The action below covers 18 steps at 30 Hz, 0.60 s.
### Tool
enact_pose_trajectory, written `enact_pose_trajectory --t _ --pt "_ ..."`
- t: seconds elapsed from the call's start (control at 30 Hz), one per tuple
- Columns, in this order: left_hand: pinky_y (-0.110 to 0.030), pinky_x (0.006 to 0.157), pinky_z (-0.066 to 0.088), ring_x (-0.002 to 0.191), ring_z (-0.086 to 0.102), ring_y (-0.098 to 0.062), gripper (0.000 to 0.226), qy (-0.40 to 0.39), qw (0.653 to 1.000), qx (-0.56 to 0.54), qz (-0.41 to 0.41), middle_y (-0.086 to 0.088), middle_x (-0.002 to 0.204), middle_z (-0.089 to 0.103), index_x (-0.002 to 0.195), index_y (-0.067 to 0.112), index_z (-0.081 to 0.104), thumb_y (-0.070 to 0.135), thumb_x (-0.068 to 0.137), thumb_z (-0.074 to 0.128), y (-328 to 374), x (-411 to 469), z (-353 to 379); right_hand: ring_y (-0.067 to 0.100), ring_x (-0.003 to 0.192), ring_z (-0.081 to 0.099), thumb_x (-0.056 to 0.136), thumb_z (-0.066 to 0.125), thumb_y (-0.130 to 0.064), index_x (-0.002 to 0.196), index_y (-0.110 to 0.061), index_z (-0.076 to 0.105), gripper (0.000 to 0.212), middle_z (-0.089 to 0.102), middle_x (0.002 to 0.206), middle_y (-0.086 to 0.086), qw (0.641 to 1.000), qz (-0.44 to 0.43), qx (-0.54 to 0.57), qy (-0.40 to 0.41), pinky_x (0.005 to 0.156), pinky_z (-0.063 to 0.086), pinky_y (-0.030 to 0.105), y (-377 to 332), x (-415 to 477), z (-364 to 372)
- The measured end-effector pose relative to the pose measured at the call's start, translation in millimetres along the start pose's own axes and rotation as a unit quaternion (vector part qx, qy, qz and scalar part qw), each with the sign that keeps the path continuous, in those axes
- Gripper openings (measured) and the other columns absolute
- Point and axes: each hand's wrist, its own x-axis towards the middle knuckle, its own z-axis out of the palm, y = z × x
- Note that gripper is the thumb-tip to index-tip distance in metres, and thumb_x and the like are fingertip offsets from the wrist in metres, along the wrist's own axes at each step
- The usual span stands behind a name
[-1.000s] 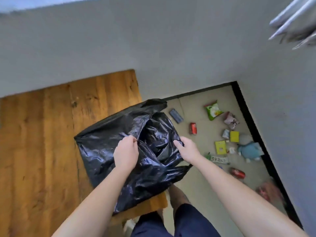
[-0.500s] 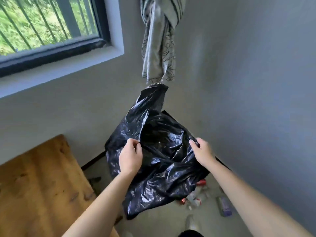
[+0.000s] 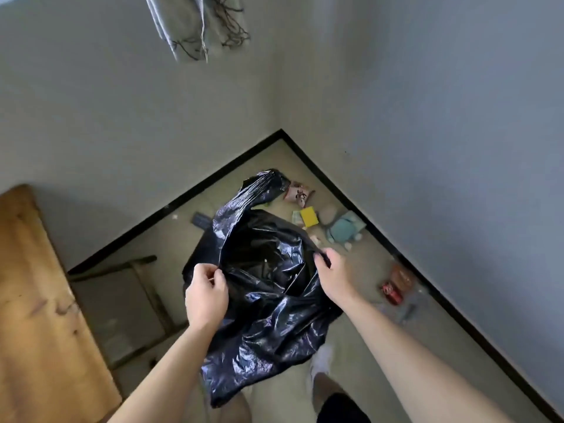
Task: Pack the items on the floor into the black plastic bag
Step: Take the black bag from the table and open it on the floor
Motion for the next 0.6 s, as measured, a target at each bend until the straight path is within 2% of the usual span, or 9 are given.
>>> enact_pose_trajectory --t 0.1,0.17,0.27,0.33,0.43,0.6 --pt "-0.031 0.074 0.037 0.081 0.056 -0.023 0.006 -0.002 1.000 0.005 -0.020 0.008 0.079 0.059 0.096 0.016 0.055 0.020 0.096 0.050 -36 16 39 0.026 0.091 0.064 0.100 0.049 -0.039 0.110 -0.015 0.066 0.031 0.071 0.093 0.004 0.999 0.040 -0.031 -0.003 0.078 0.049 0.037 26 13 30" --pt "-0.030 0.072 0.034 0.078 0.053 -0.018 0.007 -0.007 0.999 0.006 -0.033 0.011 0.078 0.057 0.097 0.016 0.055 0.019 0.097 0.049 -65 31 71 0.030 0.095 0.064 0.099 0.050 -0.039 0.105 -0.011 0.067 0.033 0.072 0.097 0.010 0.998 0.058 -0.009 -0.001 0.085 0.051 0.042 61 29 62" --pt "-0.031 0.064 0.034 0.073 0.050 -0.008 0.006 -0.033 0.997 0.017 -0.067 0.009 0.081 0.056 0.100 0.017 0.052 0.020 0.099 0.047 -119 52 121 0.022 0.089 0.065 0.093 0.046 -0.054 0.099 -0.023 0.066 0.037 0.070 0.090 -0.002 0.996 0.082 0.010 -0.024 0.087 0.052 0.049 130 51 122" --pt "-0.031 0.065 0.032 0.073 0.047 -0.003 0.007 -0.048 0.994 0.024 -0.096 0.007 0.082 0.055 0.100 0.016 0.051 0.019 0.098 0.045 -159 67 151 0.023 0.095 0.065 0.093 0.045 -0.055 0.103 -0.026 0.066 0.038 0.071 0.096 -0.001 0.994 0.101 0.010 -0.042 0.090 0.052 0.049 174 66 160" --pt "-0.032 0.070 0.031 0.072 0.045 -0.005 0.011 -0.053 0.990 0.019 -0.130 0.004 0.081 0.053 0.099 0.011 0.050 0.019 0.098 0.043 -213 99 193 0.026 0.107 0.064 0.099 0.048 -0.044 0.110 -0.019 0.066 0.033 0.072 0.108 0.007 0.993 0.119 -0.006 -0.028 0.094 0.050 0.043 219 94 205" --pt "-0.033 0.076 0.035 0.079 0.045 -0.015 0.021 -0.007 0.979 -0.079 -0.189 0.002 0.086 0.049 0.099 0.010 0.050 0.025 0.099 0.036 -280 169 244 0.031 0.109 0.062 0.100 0.050 -0.027 0.115 -0.014 0.067 0.027 0.071 0.113 0.011 0.994 0.095 -0.050 0.036 0.092 0.045 0.036 275 166 255"
